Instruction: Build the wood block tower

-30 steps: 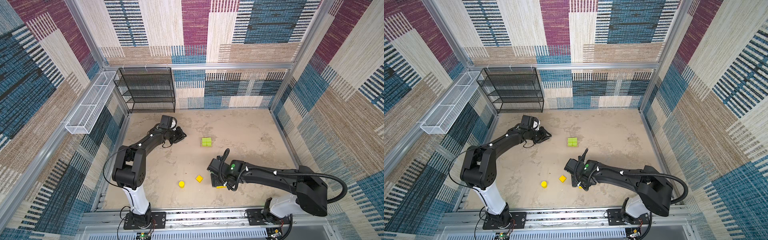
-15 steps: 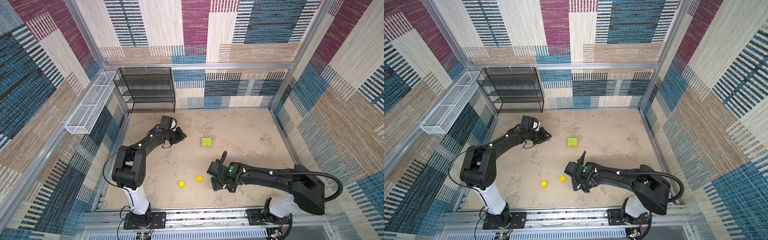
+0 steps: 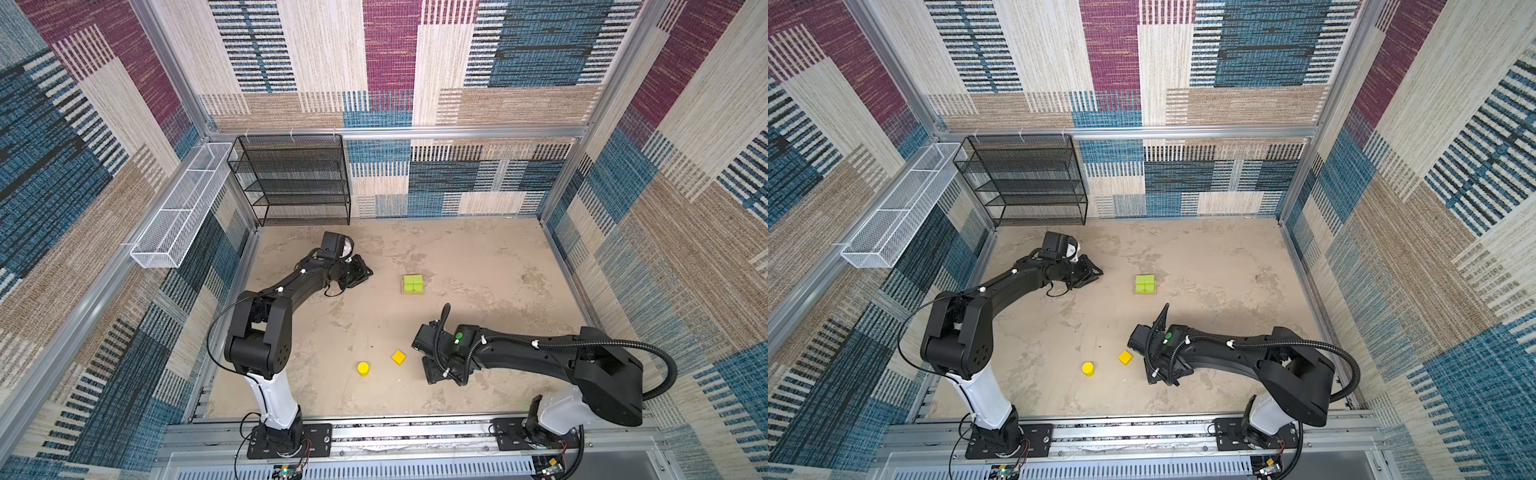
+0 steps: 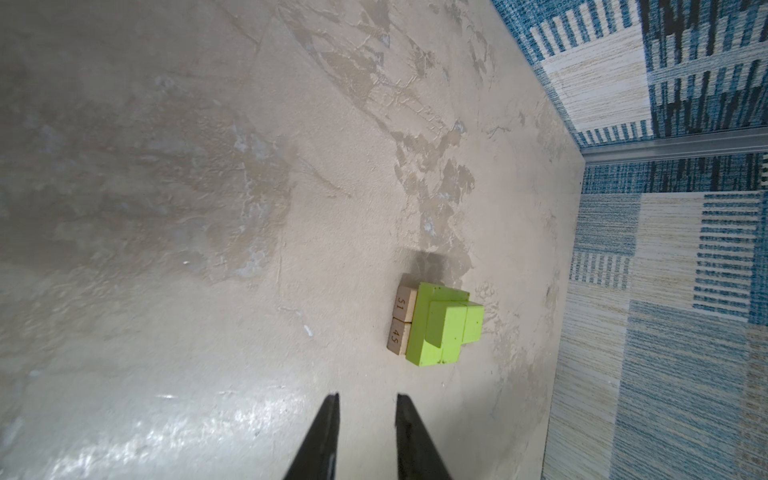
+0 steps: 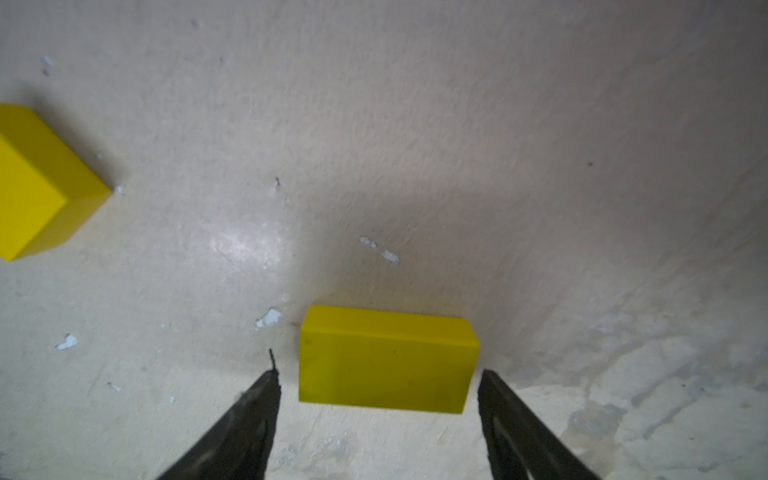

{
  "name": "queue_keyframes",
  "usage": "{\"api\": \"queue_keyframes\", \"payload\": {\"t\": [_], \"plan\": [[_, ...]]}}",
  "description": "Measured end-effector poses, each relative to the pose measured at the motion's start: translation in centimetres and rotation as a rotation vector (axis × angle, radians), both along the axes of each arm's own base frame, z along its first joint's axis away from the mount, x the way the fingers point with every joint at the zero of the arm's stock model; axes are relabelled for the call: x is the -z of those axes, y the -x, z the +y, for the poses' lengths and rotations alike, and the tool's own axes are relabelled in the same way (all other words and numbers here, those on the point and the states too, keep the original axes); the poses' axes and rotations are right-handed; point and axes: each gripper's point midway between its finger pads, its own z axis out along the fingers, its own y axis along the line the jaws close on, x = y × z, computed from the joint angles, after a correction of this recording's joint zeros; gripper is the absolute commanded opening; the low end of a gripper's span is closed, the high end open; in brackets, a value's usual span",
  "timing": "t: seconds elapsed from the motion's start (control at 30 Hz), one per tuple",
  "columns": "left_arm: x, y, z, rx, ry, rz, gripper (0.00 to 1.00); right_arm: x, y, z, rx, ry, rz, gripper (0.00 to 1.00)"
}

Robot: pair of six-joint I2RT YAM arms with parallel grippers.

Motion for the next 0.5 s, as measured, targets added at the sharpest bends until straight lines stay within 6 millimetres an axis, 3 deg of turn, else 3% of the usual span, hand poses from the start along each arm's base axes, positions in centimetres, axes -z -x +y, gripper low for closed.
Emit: {"api": "queue_keyframes", "payload": {"t": [0.5], "plan": [[0.07, 0.01, -0.02, 0.0, 0.0, 0.001, 0.28, 0.51, 0.15, 0.57, 0.005, -0.058, 0.012, 0.74]]}}
